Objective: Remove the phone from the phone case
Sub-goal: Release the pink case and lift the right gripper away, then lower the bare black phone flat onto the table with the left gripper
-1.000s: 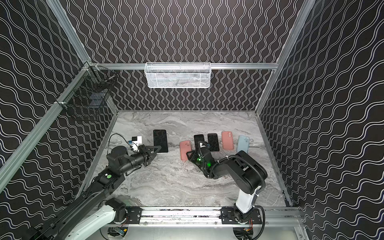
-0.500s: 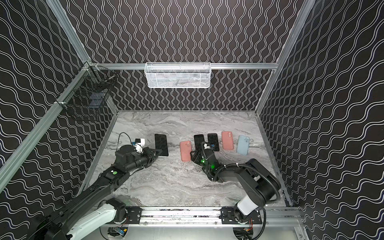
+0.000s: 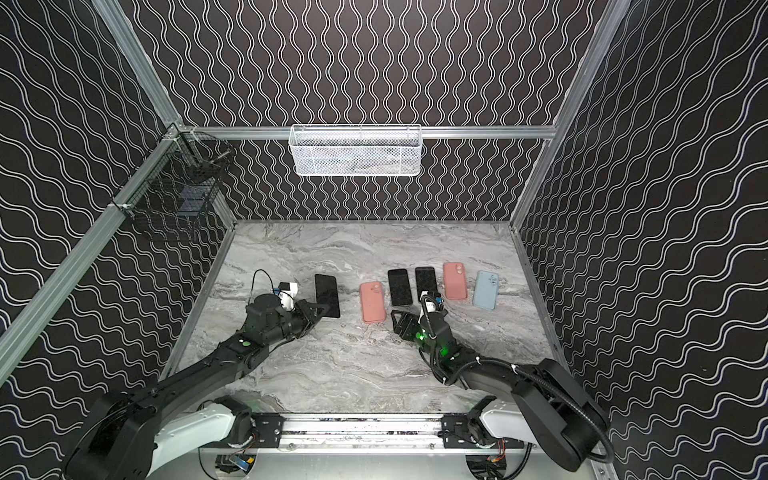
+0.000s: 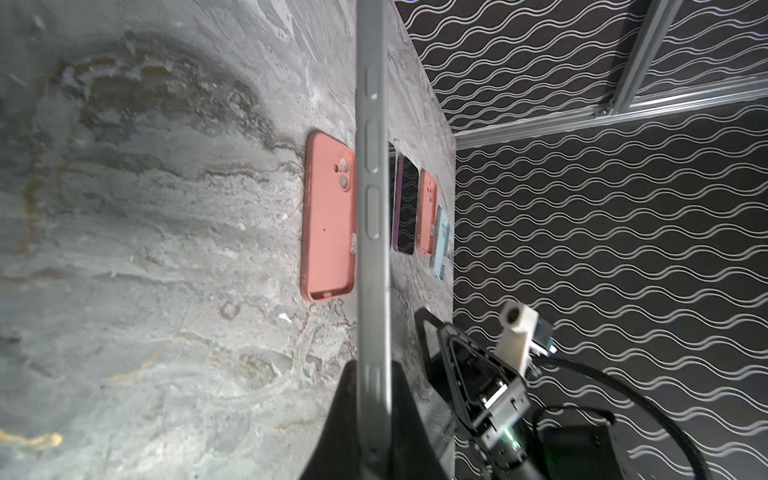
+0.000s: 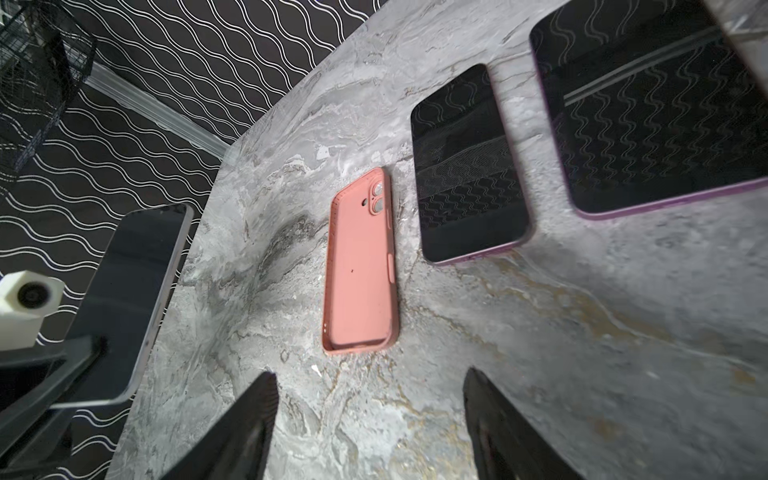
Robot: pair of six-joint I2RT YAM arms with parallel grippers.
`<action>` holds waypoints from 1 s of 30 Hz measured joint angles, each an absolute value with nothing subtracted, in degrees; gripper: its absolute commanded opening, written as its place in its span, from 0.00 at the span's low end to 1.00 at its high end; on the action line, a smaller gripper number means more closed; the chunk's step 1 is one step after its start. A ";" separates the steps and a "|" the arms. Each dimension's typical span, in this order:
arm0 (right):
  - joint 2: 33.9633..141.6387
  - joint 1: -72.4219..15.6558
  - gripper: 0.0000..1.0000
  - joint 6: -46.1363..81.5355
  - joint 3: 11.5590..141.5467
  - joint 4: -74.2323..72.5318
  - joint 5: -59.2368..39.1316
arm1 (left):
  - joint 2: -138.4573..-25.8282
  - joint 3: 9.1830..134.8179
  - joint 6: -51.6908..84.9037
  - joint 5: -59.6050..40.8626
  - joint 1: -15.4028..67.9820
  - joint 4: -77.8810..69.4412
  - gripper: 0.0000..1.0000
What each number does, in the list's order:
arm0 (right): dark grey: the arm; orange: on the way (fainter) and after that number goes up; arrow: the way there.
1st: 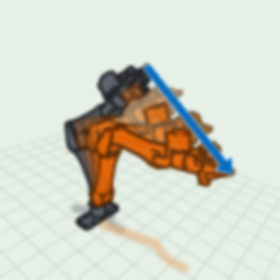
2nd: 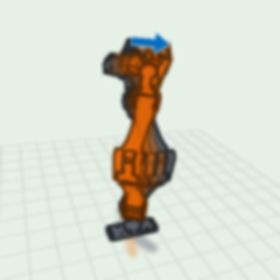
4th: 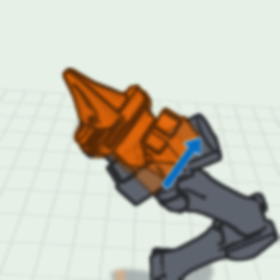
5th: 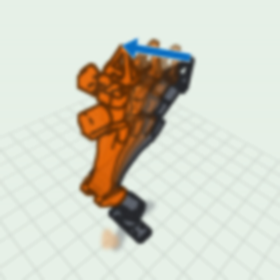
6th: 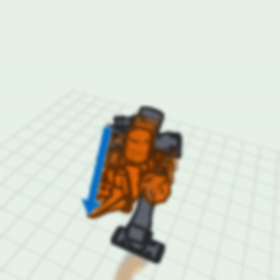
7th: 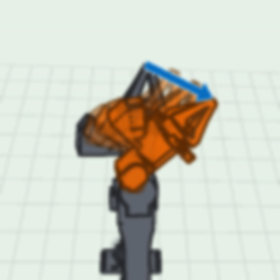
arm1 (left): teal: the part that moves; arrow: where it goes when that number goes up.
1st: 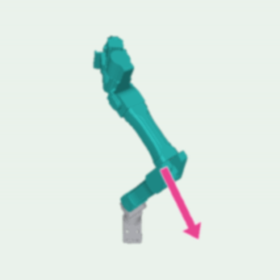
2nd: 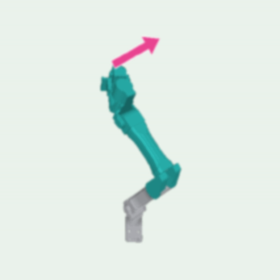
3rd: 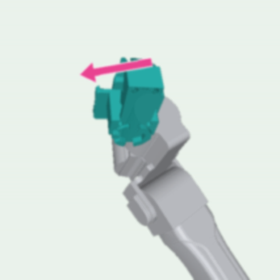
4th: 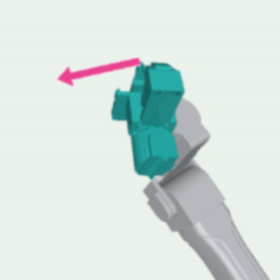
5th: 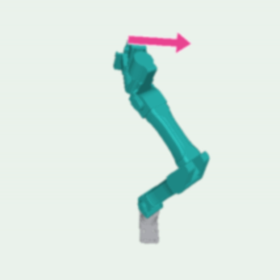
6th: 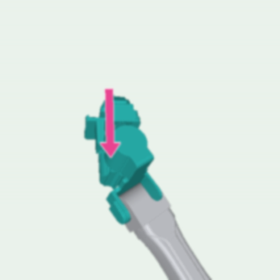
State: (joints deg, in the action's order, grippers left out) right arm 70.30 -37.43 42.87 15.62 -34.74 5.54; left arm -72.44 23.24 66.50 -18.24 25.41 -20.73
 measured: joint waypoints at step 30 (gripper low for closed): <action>60.25 -37.45 0.76 47.24 7.03 -32.97 8.05 | -102.91 21.30 67.57 -18.22 28.53 -51.59 0.00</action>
State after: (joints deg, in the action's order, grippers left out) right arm 60.25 -37.45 47.24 7.03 -32.97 8.05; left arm -102.91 21.30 67.57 -18.22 28.53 -51.59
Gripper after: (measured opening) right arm 0.758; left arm 0.103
